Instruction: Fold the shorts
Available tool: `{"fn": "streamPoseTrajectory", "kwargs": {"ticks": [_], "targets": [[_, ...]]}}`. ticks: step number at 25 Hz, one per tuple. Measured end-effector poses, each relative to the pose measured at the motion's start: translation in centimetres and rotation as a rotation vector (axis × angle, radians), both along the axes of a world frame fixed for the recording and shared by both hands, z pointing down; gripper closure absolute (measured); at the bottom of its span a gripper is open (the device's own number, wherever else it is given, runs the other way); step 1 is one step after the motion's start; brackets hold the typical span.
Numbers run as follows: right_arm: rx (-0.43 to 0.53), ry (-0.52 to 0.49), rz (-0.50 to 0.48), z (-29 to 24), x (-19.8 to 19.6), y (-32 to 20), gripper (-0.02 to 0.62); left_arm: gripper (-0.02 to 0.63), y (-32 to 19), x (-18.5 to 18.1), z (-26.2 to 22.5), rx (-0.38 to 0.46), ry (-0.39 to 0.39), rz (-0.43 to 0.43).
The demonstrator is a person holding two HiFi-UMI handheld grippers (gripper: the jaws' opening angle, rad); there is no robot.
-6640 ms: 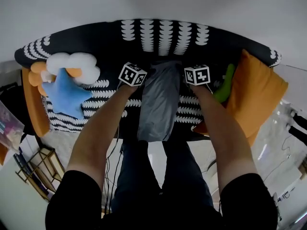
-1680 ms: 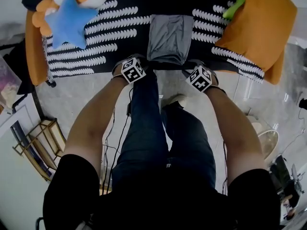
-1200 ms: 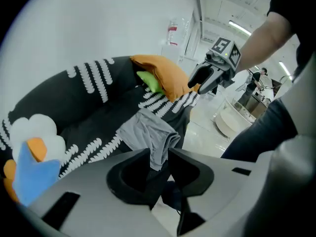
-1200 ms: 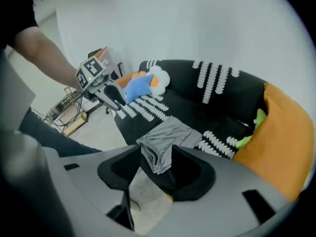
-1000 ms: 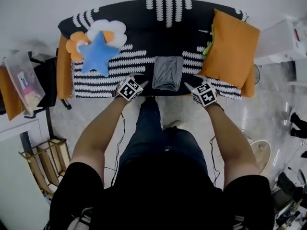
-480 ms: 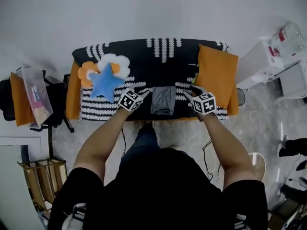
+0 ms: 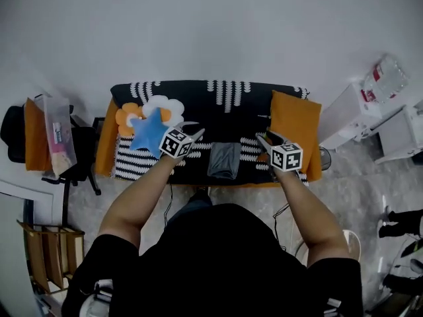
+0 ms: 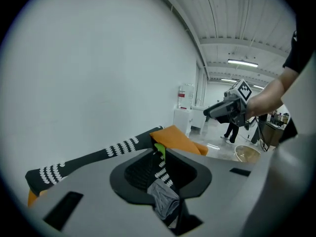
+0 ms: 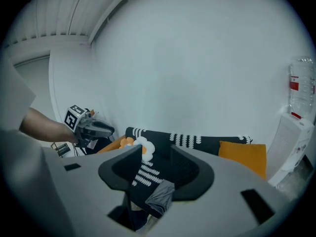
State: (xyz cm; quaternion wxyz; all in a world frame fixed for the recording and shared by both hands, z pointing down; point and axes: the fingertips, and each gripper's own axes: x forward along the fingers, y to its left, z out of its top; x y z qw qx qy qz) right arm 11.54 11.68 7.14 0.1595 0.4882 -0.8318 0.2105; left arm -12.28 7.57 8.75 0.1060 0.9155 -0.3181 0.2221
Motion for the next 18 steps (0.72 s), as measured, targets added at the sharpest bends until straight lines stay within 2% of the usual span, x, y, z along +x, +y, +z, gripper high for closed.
{"fn": "streamPoseTrajectory", "kwargs": {"ticks": [7, 18], "targets": [[0.047, -0.01, 0.028, -3.3, 1.8, 0.5, 0.425, 0.518, 0.9, -0.4, -4.3, 0.04, 0.094, -0.049], [0.07, -0.017, 0.053, -5.0, 6.4, 2.9, 0.428, 0.52, 2.9, 0.6, -7.5, 0.076, 0.119, -0.052]]}}
